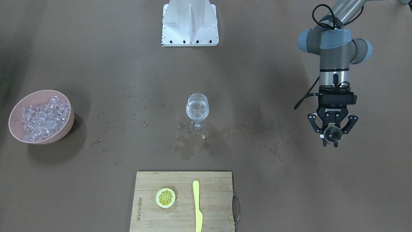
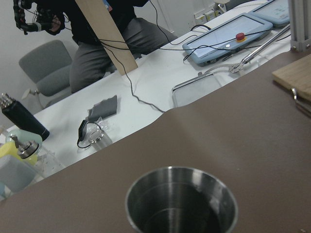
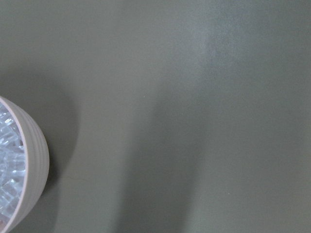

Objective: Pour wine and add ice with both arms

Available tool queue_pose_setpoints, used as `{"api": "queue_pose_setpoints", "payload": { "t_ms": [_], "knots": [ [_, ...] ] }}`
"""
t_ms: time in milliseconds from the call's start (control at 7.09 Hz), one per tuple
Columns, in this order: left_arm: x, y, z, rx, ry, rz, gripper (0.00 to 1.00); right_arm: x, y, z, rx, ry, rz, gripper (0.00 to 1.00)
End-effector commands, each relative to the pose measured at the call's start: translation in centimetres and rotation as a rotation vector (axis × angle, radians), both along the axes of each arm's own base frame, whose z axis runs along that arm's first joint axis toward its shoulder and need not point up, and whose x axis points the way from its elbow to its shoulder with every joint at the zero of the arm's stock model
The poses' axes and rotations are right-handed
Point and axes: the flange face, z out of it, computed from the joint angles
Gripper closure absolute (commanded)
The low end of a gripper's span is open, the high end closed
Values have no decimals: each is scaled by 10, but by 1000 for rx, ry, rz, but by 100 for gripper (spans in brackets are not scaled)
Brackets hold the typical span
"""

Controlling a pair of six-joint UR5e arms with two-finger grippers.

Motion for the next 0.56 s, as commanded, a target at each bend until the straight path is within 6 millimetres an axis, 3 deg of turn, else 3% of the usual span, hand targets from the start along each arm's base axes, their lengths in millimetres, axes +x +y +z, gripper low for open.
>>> {"api": "queue_pose_setpoints", "payload": {
  "t_ms": [0,141,423],
  "knots": [
    [-6,-31,42,-38,73,-41,100,0,-1,-10,22,-1,-1,0],
    [-13,-33,42,-22,93,-53,100,0,0,-15,31,0,0,0],
    [-19,-30,97,18,202,-77,100,0,0,-23,46,-1,0,0]
  ]
}}
